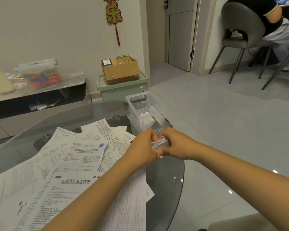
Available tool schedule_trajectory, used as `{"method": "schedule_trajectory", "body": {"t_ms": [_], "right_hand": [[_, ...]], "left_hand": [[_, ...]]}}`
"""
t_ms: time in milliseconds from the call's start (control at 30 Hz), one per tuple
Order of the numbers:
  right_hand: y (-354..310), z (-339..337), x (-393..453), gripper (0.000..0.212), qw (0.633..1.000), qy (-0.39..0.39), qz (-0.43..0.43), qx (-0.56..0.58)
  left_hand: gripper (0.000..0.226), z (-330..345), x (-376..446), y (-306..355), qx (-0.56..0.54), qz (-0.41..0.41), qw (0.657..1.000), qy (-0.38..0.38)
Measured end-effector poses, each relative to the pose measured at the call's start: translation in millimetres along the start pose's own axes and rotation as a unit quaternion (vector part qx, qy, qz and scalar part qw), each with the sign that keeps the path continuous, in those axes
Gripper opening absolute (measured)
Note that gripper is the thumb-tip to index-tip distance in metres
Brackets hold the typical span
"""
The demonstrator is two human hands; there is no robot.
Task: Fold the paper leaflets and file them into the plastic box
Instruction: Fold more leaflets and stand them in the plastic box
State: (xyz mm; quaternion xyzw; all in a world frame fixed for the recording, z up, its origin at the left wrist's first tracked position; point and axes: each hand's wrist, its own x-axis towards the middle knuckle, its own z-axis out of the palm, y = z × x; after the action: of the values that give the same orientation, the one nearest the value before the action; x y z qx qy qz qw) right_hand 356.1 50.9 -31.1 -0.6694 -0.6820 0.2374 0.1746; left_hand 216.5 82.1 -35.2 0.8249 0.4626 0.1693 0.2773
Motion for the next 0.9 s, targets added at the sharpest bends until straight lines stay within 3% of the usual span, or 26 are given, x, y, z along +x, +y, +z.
{"method": "schedule_trajectory", "body": {"t_ms": [133, 233, 400, 600, 733, 900], "right_hand": [[2, -2, -2, 0.037, 0.996, 0.072, 0.026, 0.048], [1, 0, -2, 0.032, 0.994, 0.106, 0.005, 0.009], [1, 6, -3, 0.038, 0.996, 0.083, -0.013, 0.007], [6, 8, -1, 0.064, 0.998, 0.054, -0.002, -0.029], [9, 9, -1, 0.058, 0.994, 0.038, 0.001, -0.099], [10, -3, -1, 0.054, 0.995, 0.071, -0.006, -0.064]], "left_hand": [[0.035, -7, 2, -4, 0.0, 0.058, 0.997, 0.045], [0.037, -9, 4, -10, -0.004, 0.094, 0.995, 0.044], [0.036, 7, 6, -22, -0.057, 0.084, 0.995, 0.004], [0.035, 12, 9, -26, -0.129, 0.059, 0.99, 0.004], [0.038, 17, 8, -26, -0.117, 0.081, 0.989, 0.032], [0.034, 18, 7, -24, -0.077, 0.099, 0.989, 0.08]]}}
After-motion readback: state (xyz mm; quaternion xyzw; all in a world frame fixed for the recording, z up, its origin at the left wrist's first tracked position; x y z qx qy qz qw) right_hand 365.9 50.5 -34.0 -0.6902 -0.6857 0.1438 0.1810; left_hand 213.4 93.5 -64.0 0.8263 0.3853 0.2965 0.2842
